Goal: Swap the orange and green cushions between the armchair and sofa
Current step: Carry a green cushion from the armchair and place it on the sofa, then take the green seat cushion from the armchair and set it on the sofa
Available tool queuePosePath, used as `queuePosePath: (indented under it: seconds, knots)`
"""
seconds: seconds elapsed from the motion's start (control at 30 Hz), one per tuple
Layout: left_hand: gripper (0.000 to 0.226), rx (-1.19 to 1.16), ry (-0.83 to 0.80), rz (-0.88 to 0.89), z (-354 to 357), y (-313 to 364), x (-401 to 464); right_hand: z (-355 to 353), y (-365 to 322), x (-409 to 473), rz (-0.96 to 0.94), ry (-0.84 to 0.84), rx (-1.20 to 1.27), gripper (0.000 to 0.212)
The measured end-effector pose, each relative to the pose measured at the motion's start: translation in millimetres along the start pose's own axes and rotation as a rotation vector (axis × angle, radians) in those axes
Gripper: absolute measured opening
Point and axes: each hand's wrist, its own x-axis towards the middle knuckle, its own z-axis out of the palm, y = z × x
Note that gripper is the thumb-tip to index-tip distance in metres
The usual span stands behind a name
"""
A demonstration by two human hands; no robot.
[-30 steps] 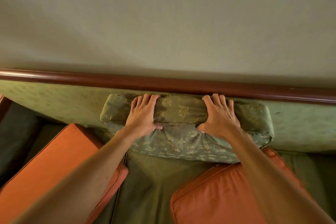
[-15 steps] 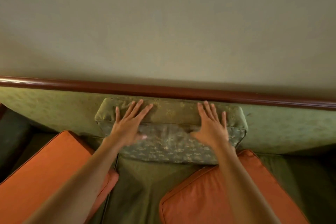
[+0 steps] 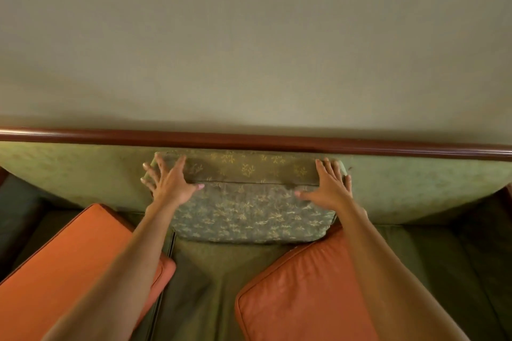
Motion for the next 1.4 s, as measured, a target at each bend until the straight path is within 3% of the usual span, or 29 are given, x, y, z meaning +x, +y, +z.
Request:
queuePosePath:
  seconds: [0.1, 0.23, 0.37, 0.57, 0.73, 0.87, 1.23, 1.4]
  knots:
    - [0.092, -0.308, 0.086, -0.052, -18, -3, -41, -12, -13, -46, 0.021, 0.139, 0.307, 0.115]
    - [0.093, -0.615, 0.153, 0.098, -38, 6, -120, -27, -29, -118, -0.037, 0.278, 0.682, 0.109]
    - [0.099, -0.783, 0.100, 0.175, -53, 39, -177, -38, -52, -170, -0.099, 0.356, 0.943, 0.094]
    - [0.097, -0.764, -0.013, 0.374, -70, 83, -213, -56, -68, -221, -0.100, 0.425, 1.053, 0.099]
    - [0.086, -0.807, -0.040, 0.464, -89, 107, -247, -80, -65, -258, -0.136, 0.466, 1.044, 0.083]
    - [0.082, -0.834, -0.073, 0.565, -96, 130, -287, -100, -45, -299, -0.127, 0.552, 1.065, 0.093]
    - [0.086, -0.799, -0.357, 1.011, -26, 208, -514, -90, 102, -541, 0.007, 0.919, 1.077, 0.092]
    - [0.089, -0.660, -0.646, 1.221, 50, 233, -667, -44, 189, -697, 0.220, 1.141, 1.092, 0.090]
